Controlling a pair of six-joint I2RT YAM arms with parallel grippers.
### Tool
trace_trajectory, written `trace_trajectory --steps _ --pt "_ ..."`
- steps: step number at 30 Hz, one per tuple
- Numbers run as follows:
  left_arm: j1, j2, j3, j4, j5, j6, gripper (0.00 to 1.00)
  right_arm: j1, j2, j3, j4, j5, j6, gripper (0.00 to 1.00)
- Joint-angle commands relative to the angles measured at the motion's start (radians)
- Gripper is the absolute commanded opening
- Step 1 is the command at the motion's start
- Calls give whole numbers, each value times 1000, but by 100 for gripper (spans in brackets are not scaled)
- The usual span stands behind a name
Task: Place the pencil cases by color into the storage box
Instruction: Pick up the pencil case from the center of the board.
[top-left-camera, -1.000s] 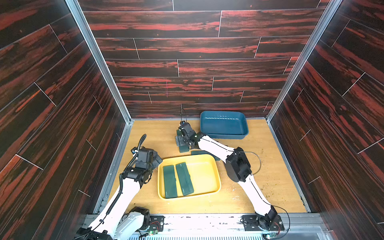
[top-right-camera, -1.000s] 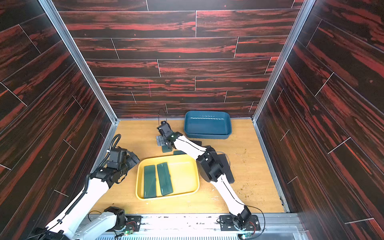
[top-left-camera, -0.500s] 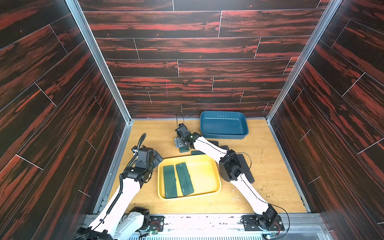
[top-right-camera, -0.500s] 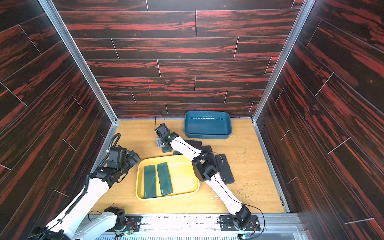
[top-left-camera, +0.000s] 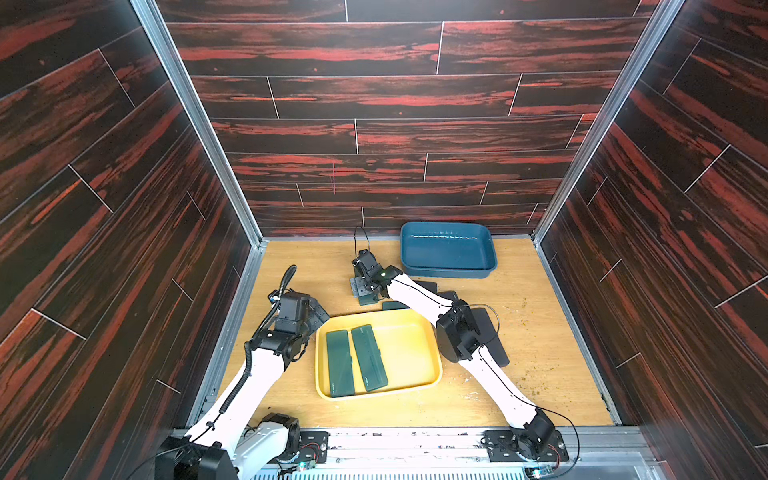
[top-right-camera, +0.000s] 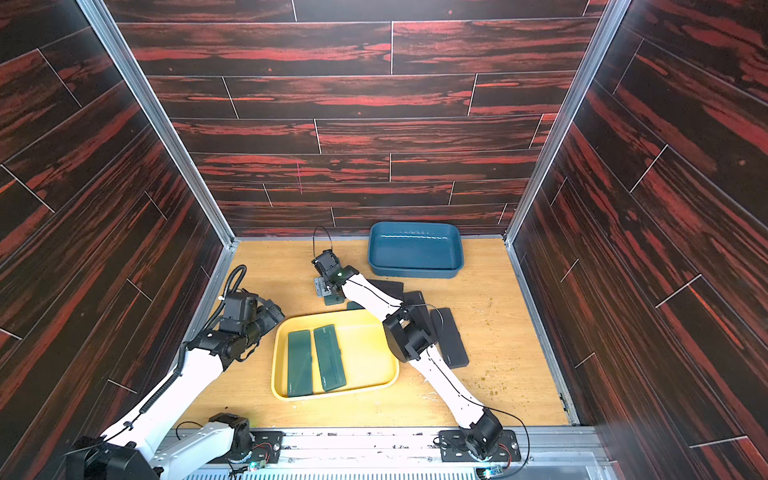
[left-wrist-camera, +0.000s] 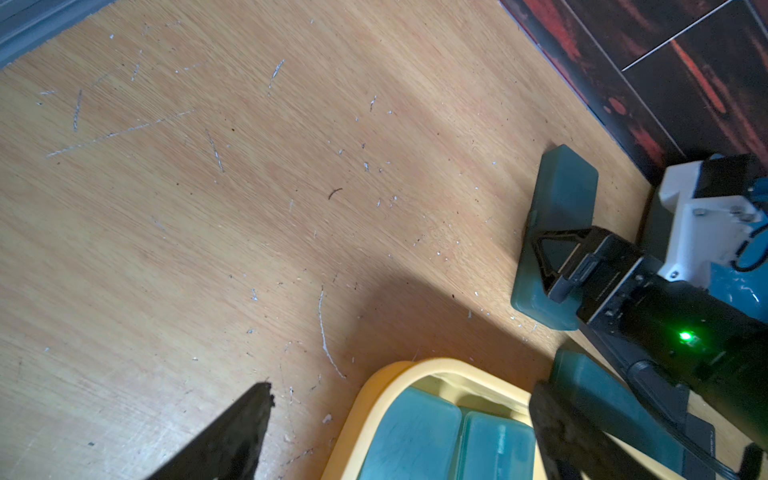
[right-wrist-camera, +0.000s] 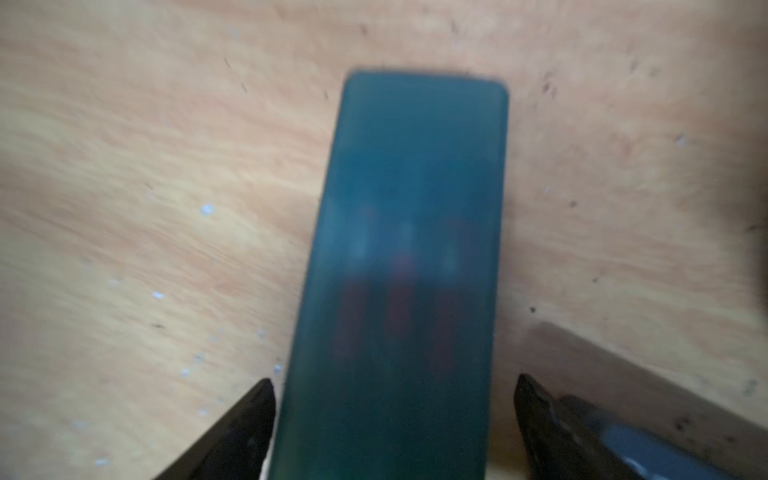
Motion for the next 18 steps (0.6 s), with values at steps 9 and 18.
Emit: trace_trajectory --steps 9,18 --pt "5 27 15 5 7 4 97 -3 90 30 -33 26 2 78" --pt "5 40 50 -32 32 14 97 -4 68 53 -25 12 -7 57"
